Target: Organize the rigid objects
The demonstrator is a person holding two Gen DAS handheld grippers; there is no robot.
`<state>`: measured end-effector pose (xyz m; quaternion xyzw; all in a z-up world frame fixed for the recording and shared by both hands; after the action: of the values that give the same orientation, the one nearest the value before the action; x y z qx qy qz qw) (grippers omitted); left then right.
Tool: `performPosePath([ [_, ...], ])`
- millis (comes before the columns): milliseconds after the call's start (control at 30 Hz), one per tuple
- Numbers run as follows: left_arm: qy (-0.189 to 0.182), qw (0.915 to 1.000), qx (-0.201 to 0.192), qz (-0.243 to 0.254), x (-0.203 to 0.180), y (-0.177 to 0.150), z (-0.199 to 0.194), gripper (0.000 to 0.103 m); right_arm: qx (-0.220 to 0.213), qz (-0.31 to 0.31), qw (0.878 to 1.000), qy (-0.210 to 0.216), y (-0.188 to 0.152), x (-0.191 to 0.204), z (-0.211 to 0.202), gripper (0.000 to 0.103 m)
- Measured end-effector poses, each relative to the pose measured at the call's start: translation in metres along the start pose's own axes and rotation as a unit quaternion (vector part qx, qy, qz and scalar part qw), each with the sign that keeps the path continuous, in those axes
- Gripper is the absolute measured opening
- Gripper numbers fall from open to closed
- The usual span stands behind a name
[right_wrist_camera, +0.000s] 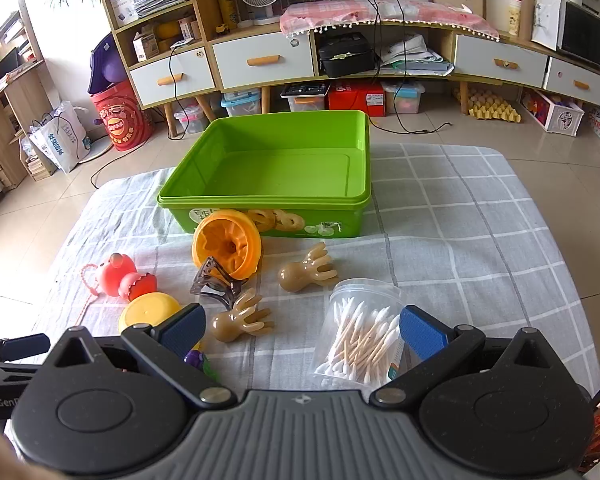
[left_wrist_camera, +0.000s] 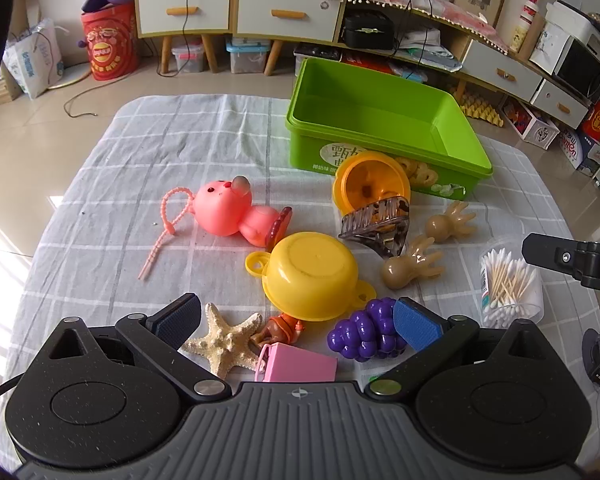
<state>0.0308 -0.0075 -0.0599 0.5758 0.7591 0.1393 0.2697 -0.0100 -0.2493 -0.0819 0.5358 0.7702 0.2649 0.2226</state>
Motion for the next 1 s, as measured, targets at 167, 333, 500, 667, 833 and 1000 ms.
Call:
performPosePath([
  [167, 0.000, 1.0000, 0.000, 0.000, 0.0000, -0.0001, 0.0001, 0.101, 0.000, 0.000, 1.000, 0.000, 0.0001, -0.0002, -0.0001, 0.088],
  [333, 0.000, 1.0000, 0.001, 0.000, 0.0001, 0.0003, 0.0001, 0.101, 0.000, -0.001, 1.000, 0.000, 0.0003, -0.0001, 0.0001, 0.088],
  [500, 0.000, 1.0000, 0.001, 0.000, 0.0001, -0.0002, 0.0002, 0.101, 0.001, -0.002, 1.000, 0.000, -0.0007, -0.0002, 0.0007, 0.088],
  [667, 0.000, 1.0000, 0.003, 0.001, 0.0018, -0.0027, 0.0020, 0.101, 0.001, -0.002, 1.000, 0.001, -0.0005, 0.0001, 0.0009, 0.088],
  [833, 0.000, 1.0000, 0.004, 0.001, 0.0032, -0.0026, 0.0035, 0.101, 0.001, -0.003, 1.000, 0.001, -0.0008, -0.0002, 0.0014, 0.088],
  [1000, 0.003, 0.9999, 0.010, 0.000, 0.0075, -0.0006, 0.0065, 0.101, 0.003, -0.001, 1.000, 0.001, -0.0017, -0.0019, 0.0027, 0.088],
])
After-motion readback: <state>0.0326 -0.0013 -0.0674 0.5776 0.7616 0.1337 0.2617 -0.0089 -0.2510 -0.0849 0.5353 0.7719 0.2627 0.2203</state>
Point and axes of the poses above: each gripper's, at about its wrist camera, not at the fingertips, and z roughly the way its jaws point, x to its left, y to its top, the point moved 6 cm from there along z, roughly the way its jaws point, and after that the axes turned 15 degrees about -z, right-handed, at the moved point
